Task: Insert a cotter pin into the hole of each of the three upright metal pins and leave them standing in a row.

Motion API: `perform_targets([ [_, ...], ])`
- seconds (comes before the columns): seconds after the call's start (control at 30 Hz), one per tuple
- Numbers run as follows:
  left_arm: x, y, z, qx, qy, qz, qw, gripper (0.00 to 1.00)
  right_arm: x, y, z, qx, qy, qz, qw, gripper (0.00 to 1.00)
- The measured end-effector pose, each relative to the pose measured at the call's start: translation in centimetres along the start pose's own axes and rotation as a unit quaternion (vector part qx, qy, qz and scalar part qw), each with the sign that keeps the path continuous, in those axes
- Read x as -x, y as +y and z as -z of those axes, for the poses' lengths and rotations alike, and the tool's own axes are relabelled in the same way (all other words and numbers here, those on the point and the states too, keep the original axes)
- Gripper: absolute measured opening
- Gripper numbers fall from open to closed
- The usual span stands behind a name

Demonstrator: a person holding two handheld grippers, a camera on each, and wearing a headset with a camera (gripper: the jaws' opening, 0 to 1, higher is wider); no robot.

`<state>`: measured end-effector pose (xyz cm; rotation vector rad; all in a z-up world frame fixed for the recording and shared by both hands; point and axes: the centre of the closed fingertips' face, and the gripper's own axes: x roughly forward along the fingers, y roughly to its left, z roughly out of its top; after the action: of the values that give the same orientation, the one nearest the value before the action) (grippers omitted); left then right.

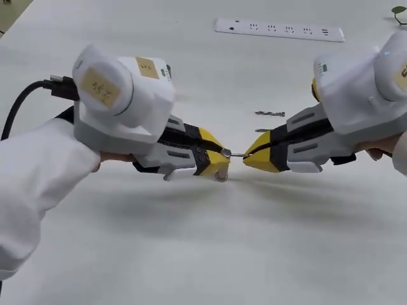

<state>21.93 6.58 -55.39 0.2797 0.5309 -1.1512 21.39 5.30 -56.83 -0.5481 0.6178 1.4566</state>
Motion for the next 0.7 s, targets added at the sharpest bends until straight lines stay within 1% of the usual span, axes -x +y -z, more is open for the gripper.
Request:
perform_targets([
  [0.1, 0.1, 0.0, -0.1, 0.001, -0.001, 0.0, 1.0, 0.06, -0.5, 0.0, -0.2, -0.002, -0.001, 0.0, 1.0, 0.0],
  [0.13, 0.1, -0.1, -0.1, 0.004, -0.001, 0.0, 1.0, 0.06, -0.8, 0.0, -0.4, -0.01, -0.007, -0.001, 0.9999, 0.0],
  [0.17, 0.1, -0.1, -0.1, 0.006, -0.001, 0.0, 1.0, 0.06, -0.9, 0.1, -0.5, -0.01, -0.01, -0.001, 0.9999, 0.0],
  [0.27, 0.1, -0.1, 0.0, 0.007, -0.001, 0.002, 1.0, 0.06, -1.3, 0.2, -0.7, 0.01, -0.009, -0.002, 0.9999, 0.0],
  [0.37, 0.2, 0.0, 0.0, 0.009, 0.0, 0.001, 1.0, 0.06, -1.4, 0.0, -0.8, 0.018, -0.008, -0.001, 0.9998, 0.0],
  [0.4, 0.2, 0.0, 0.0, 0.008, 0.0, 0.001, 1.0, 0.06, -1.4, -0.1, -0.8, 0.024, -0.008, 0.003, 0.9997, 0.0],
  [0.43, 0.1, 0.1, 0.0, 0.007, 0.0, 0.001, 1.0, 0.06, -1.4, -0.3, -0.8, 0.036, -0.007, 0.013, 0.9992, 0.0],
  [0.47, 0.1, 0.1, 0.0, 0.006, -0.001, 0.001, 1.0, 0.06, -1.4, -0.6, -0.6, 0.036, -0.003, 0.023, 0.9991, 0.04],
  [0.5, 0.1, 0.2, 0.0, 0.005, -0.001, 0.001, 1.0, 0.06, -1.4, -0.4, -0.3, 0.039, 0.005, 0.022, 0.999, 0.09],
  [0.53, 0.1, 0.2, 0.0, 0.006, -0.001, 0.001, 1.0, 0.06, -1.4, -0.3, -0.2, 0.039, 0.008, 0.017, 0.9991, 0.13],
  [0.57, 0.0, 0.2, 0.0, 0.007, -0.001, 0.001, 1.0, 0.06, -1.3, -0.2, -0.1, 0.034, 0.008, 0.015, 0.9993, 0.15],
  [0.6, 0.1, 0.2, 0.0, 0.006, -0.001, 0.0, 1.0, 0.06, -1.2, -0.3, -0.1, 0.033, 0.006, 0.016, 0.9993, 0.16],
  [0.7, 0.0, 0.3, 0.0, 0.006, 0.0, 0.0, 1.0, 0.06, -0.8, -0.3, 0.0, 0.028, 0.004, 0.017, 0.9994, 0.11],
])
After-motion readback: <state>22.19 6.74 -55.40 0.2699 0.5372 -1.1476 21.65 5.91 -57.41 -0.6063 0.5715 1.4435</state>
